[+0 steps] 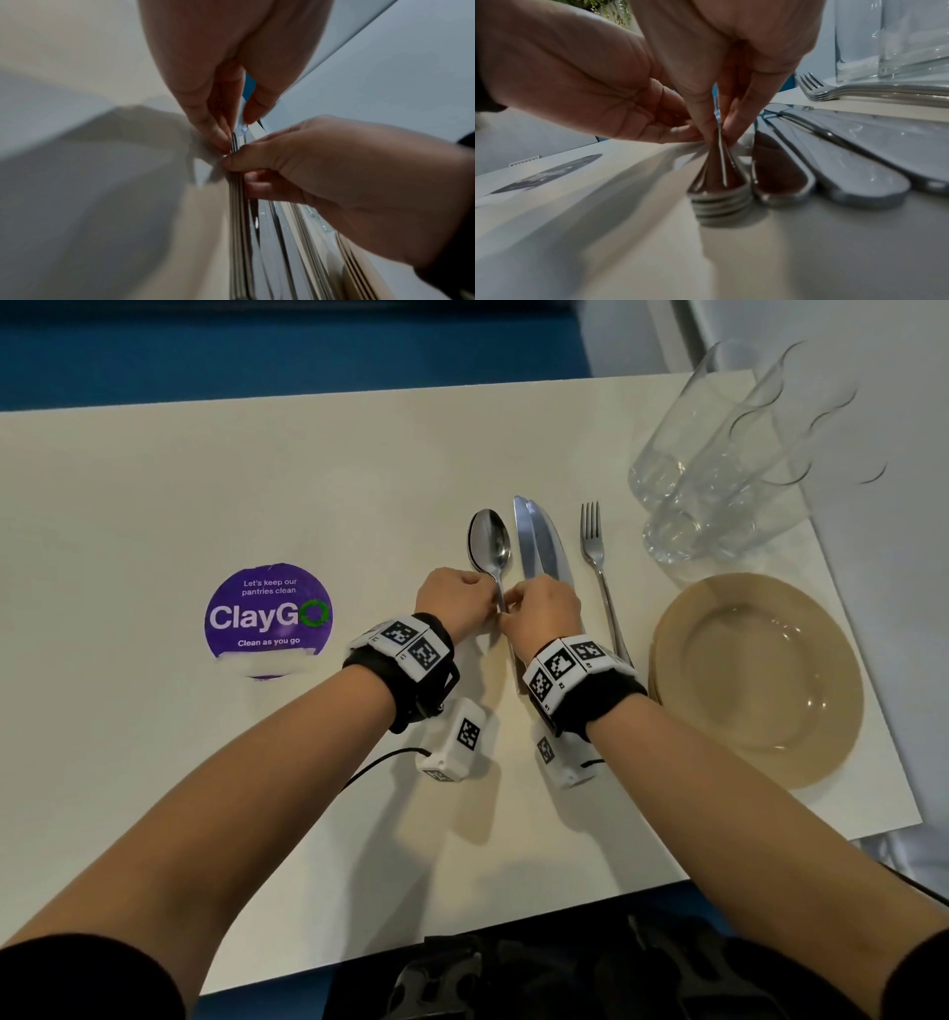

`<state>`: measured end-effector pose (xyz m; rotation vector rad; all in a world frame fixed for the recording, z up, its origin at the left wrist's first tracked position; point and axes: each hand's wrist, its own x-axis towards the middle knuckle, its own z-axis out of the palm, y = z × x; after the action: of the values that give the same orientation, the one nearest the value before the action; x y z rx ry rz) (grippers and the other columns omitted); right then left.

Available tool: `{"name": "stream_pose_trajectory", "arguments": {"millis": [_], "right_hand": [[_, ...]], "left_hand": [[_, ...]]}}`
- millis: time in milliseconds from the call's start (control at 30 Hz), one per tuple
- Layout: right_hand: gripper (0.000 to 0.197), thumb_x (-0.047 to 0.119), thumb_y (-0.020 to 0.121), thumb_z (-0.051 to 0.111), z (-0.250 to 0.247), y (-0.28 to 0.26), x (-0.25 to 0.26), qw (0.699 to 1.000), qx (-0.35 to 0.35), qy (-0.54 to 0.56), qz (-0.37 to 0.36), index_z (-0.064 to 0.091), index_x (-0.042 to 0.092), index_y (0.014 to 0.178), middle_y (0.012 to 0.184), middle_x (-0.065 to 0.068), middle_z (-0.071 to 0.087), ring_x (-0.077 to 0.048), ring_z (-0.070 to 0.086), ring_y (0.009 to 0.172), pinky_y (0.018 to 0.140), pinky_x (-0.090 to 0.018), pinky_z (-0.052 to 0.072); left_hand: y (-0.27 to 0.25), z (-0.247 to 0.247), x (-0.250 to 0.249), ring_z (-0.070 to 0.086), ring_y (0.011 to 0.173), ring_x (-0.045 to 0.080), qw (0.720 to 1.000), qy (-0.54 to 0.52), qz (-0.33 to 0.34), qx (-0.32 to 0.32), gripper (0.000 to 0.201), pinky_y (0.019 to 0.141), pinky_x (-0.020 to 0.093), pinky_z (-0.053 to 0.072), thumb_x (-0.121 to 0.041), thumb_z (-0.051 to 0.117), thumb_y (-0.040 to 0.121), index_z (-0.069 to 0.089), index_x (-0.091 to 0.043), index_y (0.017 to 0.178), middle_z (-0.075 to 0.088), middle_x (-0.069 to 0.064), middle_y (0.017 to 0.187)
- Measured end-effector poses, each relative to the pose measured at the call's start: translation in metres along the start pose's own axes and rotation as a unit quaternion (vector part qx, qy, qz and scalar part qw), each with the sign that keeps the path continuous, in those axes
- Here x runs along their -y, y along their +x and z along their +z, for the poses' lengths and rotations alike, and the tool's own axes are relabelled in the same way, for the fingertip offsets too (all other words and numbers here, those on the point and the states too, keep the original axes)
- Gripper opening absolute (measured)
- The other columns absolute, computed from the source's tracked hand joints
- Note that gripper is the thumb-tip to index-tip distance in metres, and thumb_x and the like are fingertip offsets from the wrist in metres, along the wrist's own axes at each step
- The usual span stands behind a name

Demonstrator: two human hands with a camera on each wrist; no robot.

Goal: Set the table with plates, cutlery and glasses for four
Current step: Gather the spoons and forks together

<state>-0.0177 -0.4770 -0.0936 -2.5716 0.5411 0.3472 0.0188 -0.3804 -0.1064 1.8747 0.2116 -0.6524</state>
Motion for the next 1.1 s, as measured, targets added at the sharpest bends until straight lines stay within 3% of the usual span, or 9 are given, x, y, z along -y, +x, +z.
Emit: {"name": "stream_pose_trajectory", "arguments": {"millis": [167, 533, 700, 800, 833, 900, 1000, 1100], "right_hand": [[0.015, 0.012, 0.088, 0.061, -0.002, 0.006, -0.001, 1.000, -0.015, -0.004, 0.005, 0.073, 0.011, 0.096, 0.094, -0.009, 0.071, -0.023, 0.064, 0.085, 0.065, -0.024, 0.042], [0.020, 0.018, 0.087, 0.063, -0.003, -0.001, -0.004, 1.000, -0.001, -0.012, -0.017, 0.072, 0.011, 0.103, 0.098, -0.010, 0.071, -0.025, 0.064, 0.093, 0.073, -0.027, 0.047], [0.019, 0.018, 0.086, 0.063, -0.003, 0.001, -0.004, 1.000, -0.003, -0.009, -0.020, 0.072, 0.012, 0.102, 0.095, -0.009, 0.072, -0.023, 0.065, 0.091, 0.069, -0.024, 0.045], [0.024, 0.022, 0.086, 0.064, -0.004, -0.002, -0.008, 1.000, -0.015, 0.017, -0.002, 0.070, 0.013, 0.108, 0.100, -0.007, 0.071, -0.023, 0.064, 0.099, 0.082, -0.028, 0.050], [0.029, 0.024, 0.086, 0.065, -0.006, -0.003, -0.010, 0.999, -0.023, 0.040, 0.005, 0.068, 0.013, 0.112, 0.103, -0.007, 0.071, -0.022, 0.064, 0.101, 0.088, -0.029, 0.050], [0.033, 0.027, 0.086, 0.064, -0.017, -0.008, -0.014, 0.994, -0.058, 0.088, 0.004, 0.066, 0.011, 0.116, 0.106, -0.007, 0.071, -0.020, 0.064, 0.102, 0.094, -0.030, 0.050], [0.033, 0.029, 0.088, 0.060, -0.042, -0.013, -0.030, 0.980, -0.142, 0.139, 0.027, 0.065, 0.011, 0.116, 0.105, -0.005, 0.070, -0.016, 0.063, 0.095, 0.089, -0.023, 0.047], [0.040, 0.028, 0.086, 0.062, -0.066, -0.016, -0.067, 0.953, -0.225, 0.190, 0.079, 0.057, 0.010, 0.122, 0.112, -0.006, 0.061, -0.019, 0.058, 0.102, 0.092, -0.029, 0.046]], "left_hand": [[-0.003, 0.001, -0.009, 0.057, 0.067, 0.022, 1.000, -0.009, 0.006, 0.027, 0.025, 0.085, 0.046, 0.054, -0.013, 0.053, 0.078, 0.066, -0.022, 0.059, 0.062, 0.005, 0.064], [-0.010, 0.004, -0.005, 0.058, 0.068, 0.020, 0.999, 0.025, 0.014, 0.036, 0.027, 0.086, 0.044, 0.053, -0.014, 0.050, 0.079, 0.066, -0.026, 0.061, 0.059, -0.005, 0.053], [-0.012, 0.003, -0.004, 0.059, 0.072, 0.021, 0.998, 0.033, 0.018, 0.044, 0.027, 0.089, 0.044, 0.052, -0.011, 0.051, 0.083, 0.068, -0.026, 0.068, 0.063, 0.003, 0.064], [-0.018, 0.003, -0.007, 0.064, 0.094, 0.019, 0.998, 0.055, 0.041, 0.010, 0.024, 0.095, 0.030, 0.049, -0.013, 0.052, 0.086, 0.071, -0.027, 0.082, 0.071, 0.005, 0.094], [-0.020, 0.003, -0.009, 0.063, 0.101, 0.017, 0.996, 0.072, 0.058, -0.015, 0.024, 0.095, 0.024, 0.046, -0.013, 0.052, 0.087, 0.072, -0.022, 0.097, 0.071, 0.003, 0.105], [-0.025, 0.004, -0.016, 0.062, 0.104, 0.014, 0.989, 0.090, 0.103, -0.056, 0.033, 0.093, 0.021, 0.044, -0.014, 0.053, 0.088, 0.067, -0.019, 0.117, 0.068, 0.000, 0.114], [-0.030, 0.018, -0.032, 0.061, 0.095, 0.010, 0.984, 0.079, 0.153, -0.050, 0.035, 0.090, 0.022, 0.048, -0.013, 0.055, 0.087, 0.062, -0.020, 0.120, 0.066, -0.004, 0.104], [-0.037, 0.049, -0.051, 0.059, 0.094, 0.010, 0.983, 0.070, 0.171, 0.008, 0.040, 0.088, 0.026, 0.051, -0.015, 0.057, 0.087, 0.054, -0.021, 0.126, 0.060, -0.006, 0.102]]}}
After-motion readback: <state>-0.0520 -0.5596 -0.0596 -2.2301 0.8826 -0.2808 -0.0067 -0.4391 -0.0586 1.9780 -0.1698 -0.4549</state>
